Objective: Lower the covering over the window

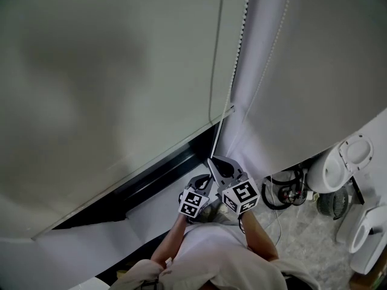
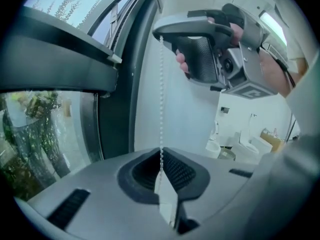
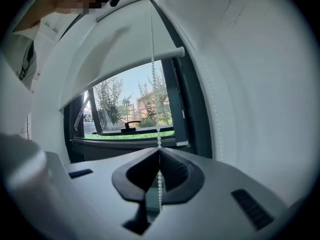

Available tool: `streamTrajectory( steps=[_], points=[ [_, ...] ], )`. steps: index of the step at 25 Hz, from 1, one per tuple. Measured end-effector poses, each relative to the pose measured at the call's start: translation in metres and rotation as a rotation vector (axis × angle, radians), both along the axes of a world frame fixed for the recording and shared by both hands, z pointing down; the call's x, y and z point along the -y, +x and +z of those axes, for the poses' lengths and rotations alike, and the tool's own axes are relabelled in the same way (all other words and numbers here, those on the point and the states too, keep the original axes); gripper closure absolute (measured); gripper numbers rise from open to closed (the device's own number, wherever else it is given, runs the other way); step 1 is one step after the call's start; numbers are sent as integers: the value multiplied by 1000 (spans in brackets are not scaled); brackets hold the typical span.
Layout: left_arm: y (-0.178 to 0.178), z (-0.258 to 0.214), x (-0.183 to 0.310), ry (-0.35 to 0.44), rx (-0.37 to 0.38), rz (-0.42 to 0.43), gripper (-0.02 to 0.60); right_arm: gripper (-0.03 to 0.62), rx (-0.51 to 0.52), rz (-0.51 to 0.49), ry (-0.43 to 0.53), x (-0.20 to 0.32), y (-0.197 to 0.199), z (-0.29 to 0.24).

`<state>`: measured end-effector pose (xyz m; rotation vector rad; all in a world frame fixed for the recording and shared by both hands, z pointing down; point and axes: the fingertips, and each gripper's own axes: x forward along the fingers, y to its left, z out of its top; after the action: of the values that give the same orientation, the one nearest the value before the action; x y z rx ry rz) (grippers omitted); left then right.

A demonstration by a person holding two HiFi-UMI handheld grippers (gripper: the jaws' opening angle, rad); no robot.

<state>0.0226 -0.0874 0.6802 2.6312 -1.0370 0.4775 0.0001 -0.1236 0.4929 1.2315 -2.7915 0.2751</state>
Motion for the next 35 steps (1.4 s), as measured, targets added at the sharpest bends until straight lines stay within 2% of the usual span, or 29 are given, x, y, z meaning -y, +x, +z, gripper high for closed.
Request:
streamTrajectory(
  steps=[5, 12, 22, 25, 27, 30, 35],
  points=[
    [0, 16, -1, -13, -1, 4, 560, 597, -10, -6, -25, -1, -1, 13],
    [-2, 40, -8, -73, 23, 5, 560, 597, -31, -17, -73, -7, -3, 37],
    [-5, 50, -14, -84, 18, -4, 558, 597, -40, -21, -108, -9, -3, 56],
    [-11, 34, -16, -57, -11, -35, 558, 597, -41, -20, -108, -8, -2, 57],
    [-14, 11, -15, -29, -36, -44, 533, 597, -41, -20, -105, -8, -1, 56],
    [-17, -31, -12, 27, -64, -49, 500, 597, -37, -19, -103, -7, 1, 55],
    [-30, -108, -4, 134, -120, -57, 499, 597, -40, -19, -102, -5, 1, 57]
  ],
)
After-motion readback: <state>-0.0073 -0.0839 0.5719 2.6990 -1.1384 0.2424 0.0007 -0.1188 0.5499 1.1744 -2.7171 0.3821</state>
